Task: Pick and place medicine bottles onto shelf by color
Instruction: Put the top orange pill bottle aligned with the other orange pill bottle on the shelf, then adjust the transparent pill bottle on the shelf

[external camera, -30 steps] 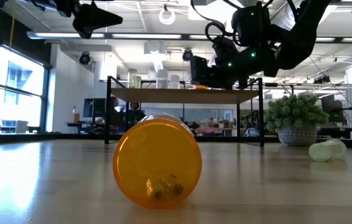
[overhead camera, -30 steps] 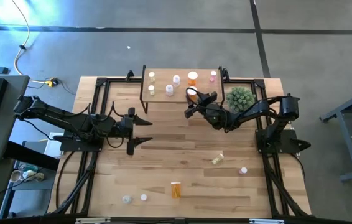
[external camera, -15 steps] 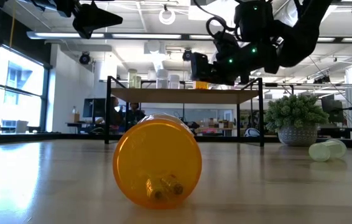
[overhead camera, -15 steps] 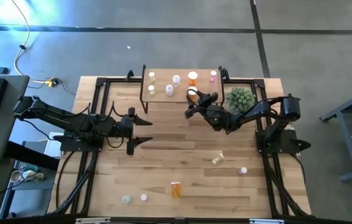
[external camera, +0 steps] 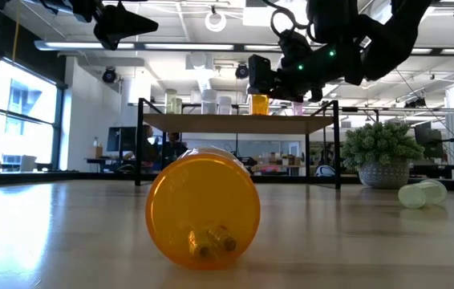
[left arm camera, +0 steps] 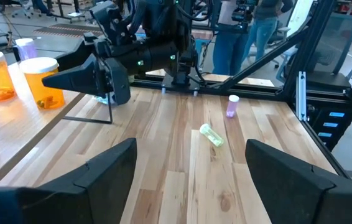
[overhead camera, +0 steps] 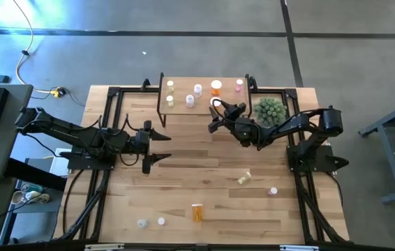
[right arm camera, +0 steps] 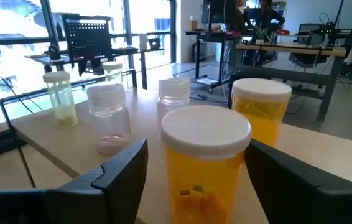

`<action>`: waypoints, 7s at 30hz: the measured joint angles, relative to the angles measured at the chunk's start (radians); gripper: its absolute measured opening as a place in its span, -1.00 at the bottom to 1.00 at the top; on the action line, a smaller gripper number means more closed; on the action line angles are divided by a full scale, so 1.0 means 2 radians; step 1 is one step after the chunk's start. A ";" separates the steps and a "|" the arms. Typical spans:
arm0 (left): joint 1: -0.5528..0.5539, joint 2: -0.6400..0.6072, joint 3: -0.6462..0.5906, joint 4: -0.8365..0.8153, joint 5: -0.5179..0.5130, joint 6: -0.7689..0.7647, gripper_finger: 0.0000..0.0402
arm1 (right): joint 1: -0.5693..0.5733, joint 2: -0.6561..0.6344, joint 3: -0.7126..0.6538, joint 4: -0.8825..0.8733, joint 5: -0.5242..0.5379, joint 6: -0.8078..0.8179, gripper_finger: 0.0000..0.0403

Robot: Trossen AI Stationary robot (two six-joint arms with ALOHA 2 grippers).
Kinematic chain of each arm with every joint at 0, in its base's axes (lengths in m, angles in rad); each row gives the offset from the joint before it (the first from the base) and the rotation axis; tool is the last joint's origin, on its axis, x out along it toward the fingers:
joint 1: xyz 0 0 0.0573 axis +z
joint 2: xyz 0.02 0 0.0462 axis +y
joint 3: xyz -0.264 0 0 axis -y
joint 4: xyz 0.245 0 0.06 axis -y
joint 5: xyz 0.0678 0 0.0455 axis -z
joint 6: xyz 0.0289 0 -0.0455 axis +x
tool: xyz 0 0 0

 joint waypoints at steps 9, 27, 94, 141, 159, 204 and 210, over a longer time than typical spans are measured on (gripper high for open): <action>0.000 0.000 0.000 0.000 0.002 -0.012 0.45 | 0.012 0.000 0.000 -0.010 0.022 -0.008 0.28; 0.000 0.000 0.000 0.000 0.002 -0.012 0.45 | 0.040 -0.008 0.000 -0.012 0.085 -0.045 0.28; 0.000 0.000 0.000 0.000 0.000 0.006 0.45 | -0.093 -0.135 0.000 -0.248 -0.422 0.066 0.28; 0.000 0.000 0.000 -0.018 -0.008 0.044 0.45 | -0.063 -0.101 0.088 -0.321 -0.365 0.059 0.28; 0.026 0.000 0.000 -0.091 -0.135 0.073 0.45 | -0.120 -0.030 0.388 -0.569 -0.263 -0.103 0.28; 0.118 0.000 0.000 -0.140 -0.116 0.031 0.45 | -0.170 0.136 0.587 -0.852 -0.214 -0.099 0.28; 0.118 0.000 0.000 -0.139 -0.116 0.031 0.45 | -0.170 0.140 0.587 -0.866 -0.216 -0.088 0.28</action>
